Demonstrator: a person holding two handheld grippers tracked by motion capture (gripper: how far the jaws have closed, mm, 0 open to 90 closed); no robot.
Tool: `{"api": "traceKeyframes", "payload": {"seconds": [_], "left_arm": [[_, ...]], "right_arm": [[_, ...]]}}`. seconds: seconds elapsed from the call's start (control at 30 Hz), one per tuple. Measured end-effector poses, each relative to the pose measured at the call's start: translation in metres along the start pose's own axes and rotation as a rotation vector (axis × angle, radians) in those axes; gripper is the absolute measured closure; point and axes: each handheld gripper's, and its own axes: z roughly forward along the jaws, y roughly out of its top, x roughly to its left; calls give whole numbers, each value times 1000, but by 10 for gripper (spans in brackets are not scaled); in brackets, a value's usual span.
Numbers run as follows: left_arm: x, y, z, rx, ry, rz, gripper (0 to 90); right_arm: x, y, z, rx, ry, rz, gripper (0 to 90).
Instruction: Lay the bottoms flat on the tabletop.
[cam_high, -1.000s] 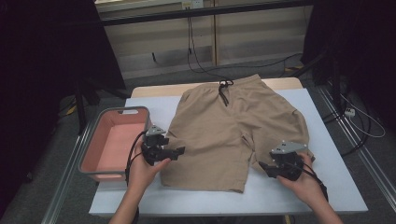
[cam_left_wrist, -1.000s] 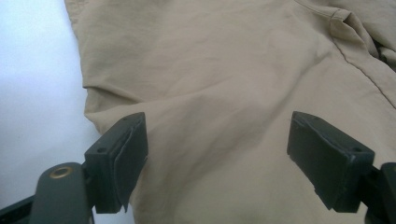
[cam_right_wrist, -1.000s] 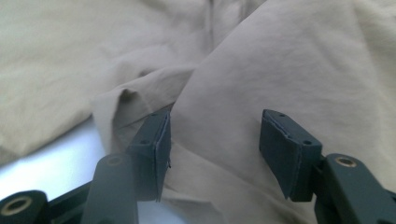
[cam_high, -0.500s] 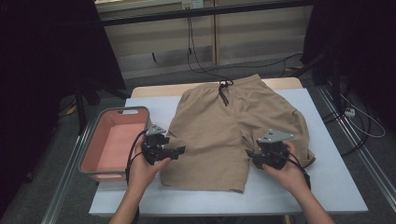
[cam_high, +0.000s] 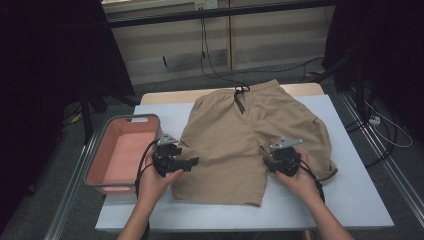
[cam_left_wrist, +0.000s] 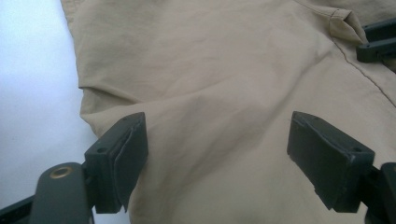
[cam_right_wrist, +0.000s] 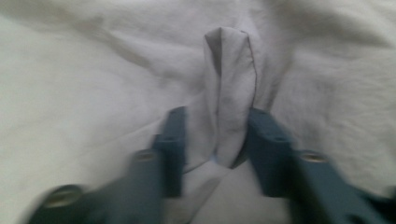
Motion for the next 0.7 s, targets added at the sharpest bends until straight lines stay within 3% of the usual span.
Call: {"api": "traceKeyframes", "payload": {"seconds": [0.07,0.17,0.4,0.5,0.6,0.67,0.7], "left_arm": [[0,0,0,1,2,7,203],[-1,1,0,-2,-2,6,203],[-2,2,0,-1,-5,6,203],[0,1,-2,-8,3,1,203],[1,1,-2,-7,4,2,202],[1,1,-3,-7,5,3,203],[1,1,-3,-7,5,4,203]], "right_arm": [[1,0,0,-8,0,-13,832],[4,2,-1,-14,24,-27,888],[13,17,-17,-120,138,1,900],[23,18,-18,-116,135,-45,900],[28,14,-15,-112,166,-38,791],[30,13,-16,-91,123,-63,736],[29,12,-17,-88,117,-52,676]]}}
